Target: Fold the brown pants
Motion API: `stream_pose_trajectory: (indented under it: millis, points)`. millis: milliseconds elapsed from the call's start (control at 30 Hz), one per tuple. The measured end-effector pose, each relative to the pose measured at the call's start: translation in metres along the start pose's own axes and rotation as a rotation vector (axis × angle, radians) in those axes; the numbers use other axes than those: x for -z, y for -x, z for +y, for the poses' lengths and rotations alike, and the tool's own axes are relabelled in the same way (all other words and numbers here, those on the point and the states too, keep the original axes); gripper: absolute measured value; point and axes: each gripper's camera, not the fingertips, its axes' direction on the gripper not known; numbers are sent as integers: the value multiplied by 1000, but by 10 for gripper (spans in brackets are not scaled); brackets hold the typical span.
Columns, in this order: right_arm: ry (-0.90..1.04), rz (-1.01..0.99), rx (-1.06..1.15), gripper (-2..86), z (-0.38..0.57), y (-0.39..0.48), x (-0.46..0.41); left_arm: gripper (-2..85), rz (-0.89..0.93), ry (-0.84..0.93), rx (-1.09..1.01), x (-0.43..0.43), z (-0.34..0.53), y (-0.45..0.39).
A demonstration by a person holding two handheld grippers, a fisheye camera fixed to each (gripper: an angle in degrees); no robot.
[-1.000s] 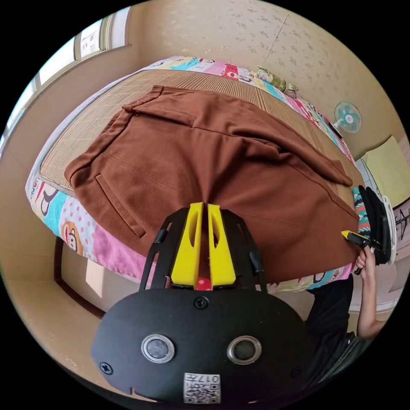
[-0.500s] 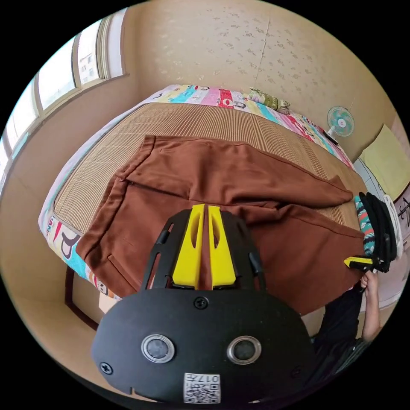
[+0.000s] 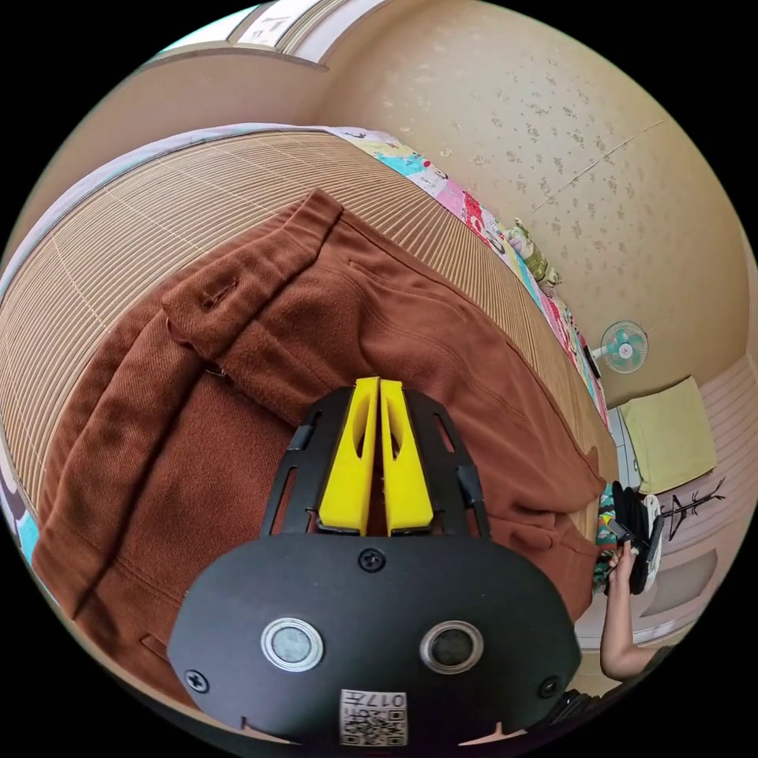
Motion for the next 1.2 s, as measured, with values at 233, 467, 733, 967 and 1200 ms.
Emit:
stream_pose_trajectory:
  millis: [233, 467, 733, 967, 1200]
  points:
    - [-69, -182, -146, 41, -41, -10, 22, -10, -2, -17, -16, 16, -11, 13]
    - [-623, -185, 7, 36, 49, 69, 191, -10, 3, -21, -23, 29, -22, 22]
    - [-620, -370, 62, 87, 18, 50, 161, -10, 11, -22, -21, 39, -33, 28]
    - [-304, 29, -33, 112, 28, 43, 89, -10, 19, -25, -23, 44, -41, 29]
    - [-66, 72, -87, 128, -6, 6, 17, -10, 26, -30, -28, 46, -47, 26]
